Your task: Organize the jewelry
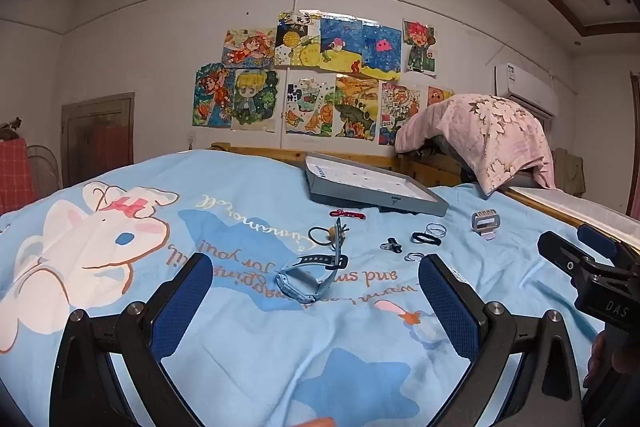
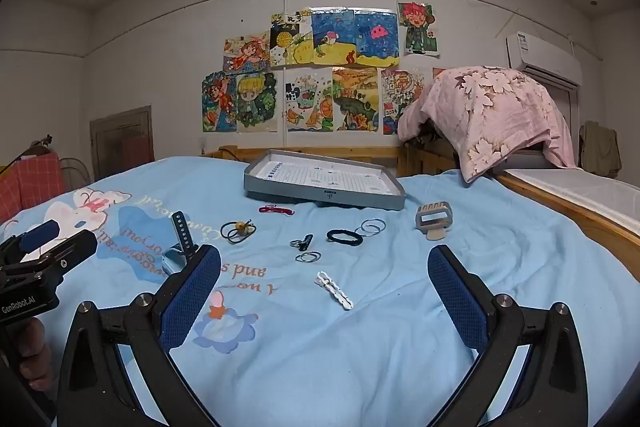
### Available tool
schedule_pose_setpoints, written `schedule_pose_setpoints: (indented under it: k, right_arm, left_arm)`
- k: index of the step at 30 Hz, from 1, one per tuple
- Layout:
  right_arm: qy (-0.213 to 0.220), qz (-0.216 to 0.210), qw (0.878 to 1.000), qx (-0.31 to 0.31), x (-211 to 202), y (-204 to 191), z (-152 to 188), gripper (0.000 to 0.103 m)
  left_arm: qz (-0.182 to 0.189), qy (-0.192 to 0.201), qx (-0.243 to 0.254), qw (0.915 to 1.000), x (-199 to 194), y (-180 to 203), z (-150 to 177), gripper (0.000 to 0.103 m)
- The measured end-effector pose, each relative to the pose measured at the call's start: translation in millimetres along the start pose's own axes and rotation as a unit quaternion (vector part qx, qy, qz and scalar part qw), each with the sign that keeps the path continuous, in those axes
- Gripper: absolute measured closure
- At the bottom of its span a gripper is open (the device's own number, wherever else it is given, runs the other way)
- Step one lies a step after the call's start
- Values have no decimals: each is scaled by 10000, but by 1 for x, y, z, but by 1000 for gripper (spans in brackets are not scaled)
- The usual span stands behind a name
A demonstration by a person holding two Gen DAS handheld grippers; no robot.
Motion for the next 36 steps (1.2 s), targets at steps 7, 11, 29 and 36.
schedule_pose_setpoints:
  k: [7, 11, 29, 36]
  right_arm:
    - [-5, 9, 10000, 18, 1, 3, 0, 1]
    - [17, 15, 10000, -23, 0, 1, 0, 1]
    - [-1, 40, 10000, -18, 0, 0, 2, 1]
    - [-12, 48, 10000, -2, 0, 7, 1, 1]
  left_arm:
    - [34, -2, 9, 10000, 1, 1, 0, 0]
    - [18, -12, 29, 10000, 0, 1, -5, 0]
    - [37, -22, 75, 10000, 0, 4, 3, 0]
    - [42, -26, 64, 10000, 0, 5, 3, 0]
Point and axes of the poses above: each gripper's, at about its wrist camera, not at the fingertips, and x roughly the way its jaws point, y to its right, z to its underside, the point moved 6 cm from there along x, roughly the way its jaws point, and after that the axes turned 2 degrees about z, right-handed, at the moved point
